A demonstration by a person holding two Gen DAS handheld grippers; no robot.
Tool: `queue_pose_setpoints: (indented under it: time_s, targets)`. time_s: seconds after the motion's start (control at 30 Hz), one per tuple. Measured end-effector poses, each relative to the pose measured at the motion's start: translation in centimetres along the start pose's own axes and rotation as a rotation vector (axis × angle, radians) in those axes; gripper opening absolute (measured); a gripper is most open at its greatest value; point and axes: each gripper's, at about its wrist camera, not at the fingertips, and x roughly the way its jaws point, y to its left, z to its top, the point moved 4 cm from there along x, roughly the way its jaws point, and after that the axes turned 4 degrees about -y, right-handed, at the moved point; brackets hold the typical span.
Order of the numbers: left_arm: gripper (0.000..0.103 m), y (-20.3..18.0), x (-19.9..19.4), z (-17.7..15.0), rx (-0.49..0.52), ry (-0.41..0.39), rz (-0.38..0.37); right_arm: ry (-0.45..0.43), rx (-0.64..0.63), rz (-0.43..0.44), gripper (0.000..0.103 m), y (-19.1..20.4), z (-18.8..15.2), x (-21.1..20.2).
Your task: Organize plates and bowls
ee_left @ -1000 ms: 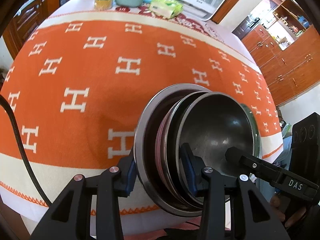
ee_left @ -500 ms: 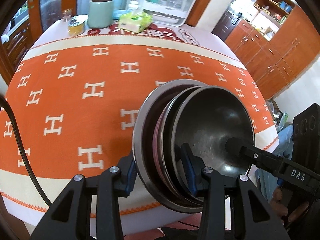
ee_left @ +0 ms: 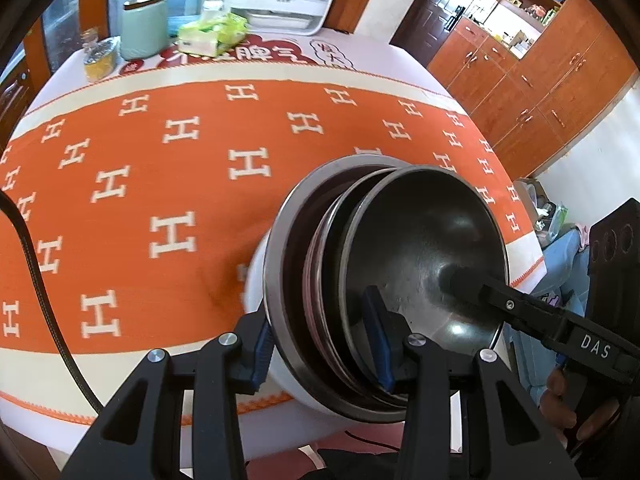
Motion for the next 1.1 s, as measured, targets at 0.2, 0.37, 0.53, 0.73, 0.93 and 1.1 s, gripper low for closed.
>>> queue_pose_setpoints:
  time_s: [0.2, 0.37, 0.53, 0.73, 0.93, 1.1]
  targets:
    - [0.04, -2.1, 2.3, -0.3, -0.036, 0.034, 0.012, 0.049, -0.01, -0.003, 0.036, -2.9, 1.1, 0.0]
    - [0.041, -3.0, 4.0, -0.7, -0.095, 0.053, 0.045, 0.126, -0.052, 0.008, 0.036, -4.7, 1.8, 1.0]
    - [0.041, -3.2, 5.2, -1.5, -0.19, 0.054, 0.08, 0.199, -0.126, 0.029, 0.036, -5.4, 2.4, 2.0]
    - [0.042, -3.1, 5.9, -2.6, -0.285, 0.055, 0.124, 0.263, -0.22, 0.049, 0.038, -5.6, 2.7, 3.1]
    - [0.043, -3.1, 5.9, -2.7, -0.291, 0.04, 0.181, 0.248, -0.301, -0.002, 0.039, -5.0, 2.7, 3.1]
    - [0.054, -3.1, 5.5, -1.9, -0.249, 0.019, 0.228, 0.163, -0.306, -0.086, 0.046, -4.9, 3.5, 2.4]
